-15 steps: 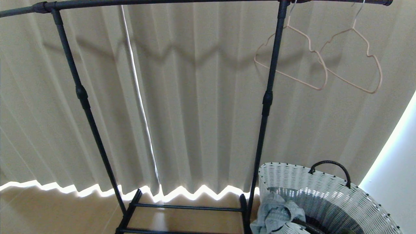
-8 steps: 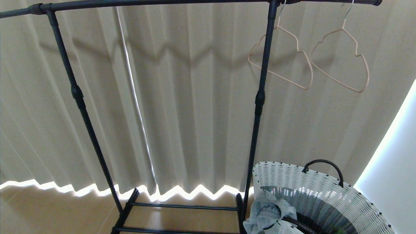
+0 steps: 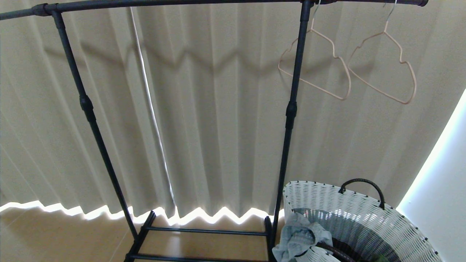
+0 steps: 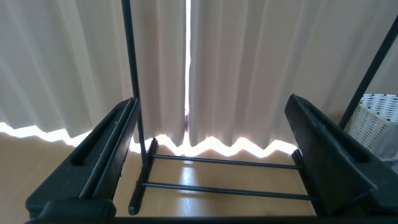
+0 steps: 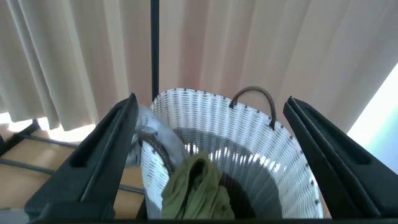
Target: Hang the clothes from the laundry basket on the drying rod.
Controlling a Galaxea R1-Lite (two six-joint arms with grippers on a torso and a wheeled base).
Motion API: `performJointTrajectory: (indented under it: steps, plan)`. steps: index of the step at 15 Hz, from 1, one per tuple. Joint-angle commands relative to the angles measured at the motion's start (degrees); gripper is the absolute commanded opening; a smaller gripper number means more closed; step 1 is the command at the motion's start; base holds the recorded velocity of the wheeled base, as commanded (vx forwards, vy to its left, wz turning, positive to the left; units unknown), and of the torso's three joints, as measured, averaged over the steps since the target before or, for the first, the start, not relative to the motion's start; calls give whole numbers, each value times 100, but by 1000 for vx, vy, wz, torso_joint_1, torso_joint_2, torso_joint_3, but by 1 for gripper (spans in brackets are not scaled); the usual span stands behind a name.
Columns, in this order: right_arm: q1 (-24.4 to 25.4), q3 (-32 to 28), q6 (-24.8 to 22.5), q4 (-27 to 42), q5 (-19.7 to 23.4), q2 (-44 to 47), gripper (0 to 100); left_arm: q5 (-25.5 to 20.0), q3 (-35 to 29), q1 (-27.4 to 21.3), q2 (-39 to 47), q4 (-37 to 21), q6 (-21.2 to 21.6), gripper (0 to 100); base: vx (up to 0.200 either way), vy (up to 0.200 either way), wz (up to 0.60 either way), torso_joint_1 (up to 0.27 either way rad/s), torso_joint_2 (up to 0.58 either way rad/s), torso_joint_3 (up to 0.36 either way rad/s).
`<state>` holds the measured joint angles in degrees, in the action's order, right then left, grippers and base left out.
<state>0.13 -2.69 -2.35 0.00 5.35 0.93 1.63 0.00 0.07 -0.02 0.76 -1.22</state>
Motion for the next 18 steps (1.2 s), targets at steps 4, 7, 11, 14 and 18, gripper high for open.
performJointTrajectory:
  steps: [4,7,11,14,18]
  plan:
    - [663,-1269,-204,773,-52,1727,100,4,0,1,2,4,-1,100,0,0,0,0,0,0]
    - [619,-1242,-811,791,-351,3071,100,4,0,1,2,4,-1,100,0,0,0,0,0,0]
    - [619,-1093,-1241,791,-579,3669,100,4,0,1,2,4,-1,100,0,0,0,0,0,0]
    - [619,-1023,-1487,791,-1036,4021,100,4,0,1,2,4,-1,100,0,0,0,0,0,0]
    - [567,-1075,-2032,615,-1309,5304,100,4,0,1,2,4,-1,100,0,0,0,0,0,0]
